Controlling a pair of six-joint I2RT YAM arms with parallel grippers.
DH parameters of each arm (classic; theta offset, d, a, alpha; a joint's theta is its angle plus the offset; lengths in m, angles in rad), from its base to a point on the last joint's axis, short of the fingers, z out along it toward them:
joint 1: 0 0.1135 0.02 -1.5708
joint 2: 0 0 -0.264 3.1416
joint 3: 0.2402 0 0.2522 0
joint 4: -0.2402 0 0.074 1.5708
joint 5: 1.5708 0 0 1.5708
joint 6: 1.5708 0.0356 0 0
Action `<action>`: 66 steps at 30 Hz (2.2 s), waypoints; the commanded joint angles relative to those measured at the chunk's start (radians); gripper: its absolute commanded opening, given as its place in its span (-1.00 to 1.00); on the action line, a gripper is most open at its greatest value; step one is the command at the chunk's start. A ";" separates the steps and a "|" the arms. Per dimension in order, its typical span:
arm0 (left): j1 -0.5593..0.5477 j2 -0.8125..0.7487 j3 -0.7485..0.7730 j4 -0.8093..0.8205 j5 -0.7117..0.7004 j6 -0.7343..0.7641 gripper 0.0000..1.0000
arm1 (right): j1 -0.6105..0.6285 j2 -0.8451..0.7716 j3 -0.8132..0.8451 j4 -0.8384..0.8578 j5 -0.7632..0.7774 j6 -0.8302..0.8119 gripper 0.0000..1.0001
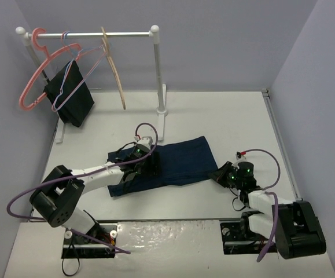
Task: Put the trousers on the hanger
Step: Fold the trousers at the center of the board, then pick up the hanger from the clothesline.
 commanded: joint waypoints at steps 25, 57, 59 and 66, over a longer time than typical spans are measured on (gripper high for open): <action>0.175 0.005 1.327 -1.029 -0.429 0.232 0.77 | 0.071 -0.132 0.852 -0.936 0.348 -0.461 0.40; 0.376 0.436 1.745 -0.895 -0.312 0.357 0.04 | 0.072 -0.158 0.791 -0.937 0.287 -0.471 0.44; 0.376 0.421 1.712 -0.871 -0.306 0.360 -0.01 | 0.072 -0.155 0.793 -0.938 0.287 -0.467 0.44; 0.376 0.415 1.695 -0.857 -0.298 0.363 -0.18 | 0.072 -0.137 0.797 -0.936 0.279 -0.463 0.45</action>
